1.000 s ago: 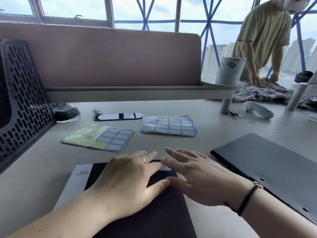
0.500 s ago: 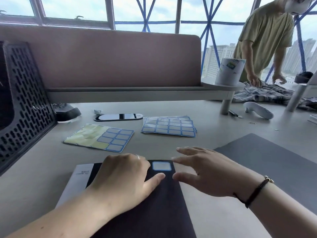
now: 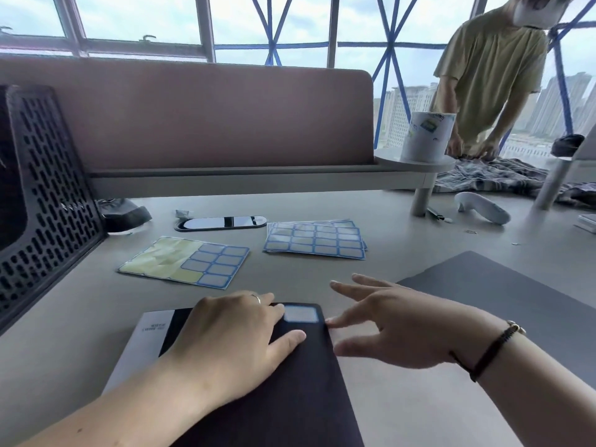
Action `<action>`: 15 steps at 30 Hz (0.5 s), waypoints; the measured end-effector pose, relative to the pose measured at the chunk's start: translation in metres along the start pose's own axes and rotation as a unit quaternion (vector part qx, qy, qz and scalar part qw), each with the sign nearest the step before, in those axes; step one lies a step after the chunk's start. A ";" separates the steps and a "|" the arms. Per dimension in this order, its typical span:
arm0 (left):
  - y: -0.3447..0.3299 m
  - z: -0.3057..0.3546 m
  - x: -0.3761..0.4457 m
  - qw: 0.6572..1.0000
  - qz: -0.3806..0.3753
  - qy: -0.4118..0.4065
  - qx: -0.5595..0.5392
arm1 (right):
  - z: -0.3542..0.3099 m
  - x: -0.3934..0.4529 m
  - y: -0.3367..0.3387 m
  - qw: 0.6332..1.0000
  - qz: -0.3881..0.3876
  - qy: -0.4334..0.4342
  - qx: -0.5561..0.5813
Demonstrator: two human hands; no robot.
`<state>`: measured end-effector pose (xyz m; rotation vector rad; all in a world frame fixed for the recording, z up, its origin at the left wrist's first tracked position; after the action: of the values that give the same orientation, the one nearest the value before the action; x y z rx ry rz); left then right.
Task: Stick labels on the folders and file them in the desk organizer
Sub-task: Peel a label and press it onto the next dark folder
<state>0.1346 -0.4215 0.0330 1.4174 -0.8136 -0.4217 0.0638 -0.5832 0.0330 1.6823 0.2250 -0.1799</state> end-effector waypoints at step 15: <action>0.007 0.006 -0.004 0.999 -0.051 0.017 0.000 | -0.001 0.016 -0.032 0.998 -0.053 -0.013 -0.039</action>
<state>0.1263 -0.4216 0.0384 1.4666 -0.7156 -0.4754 0.0711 -0.5782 -0.0016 1.5900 0.2985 -0.2703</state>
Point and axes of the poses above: each hand's wrist, its own x-axis towards the middle knuckle, its own y-axis out of the back of the hand, z = x × y, the point moved 7 cm from there along x, towards the middle knuckle, and after that the axes turned 5 degrees about -x, right-handed, at the moved point
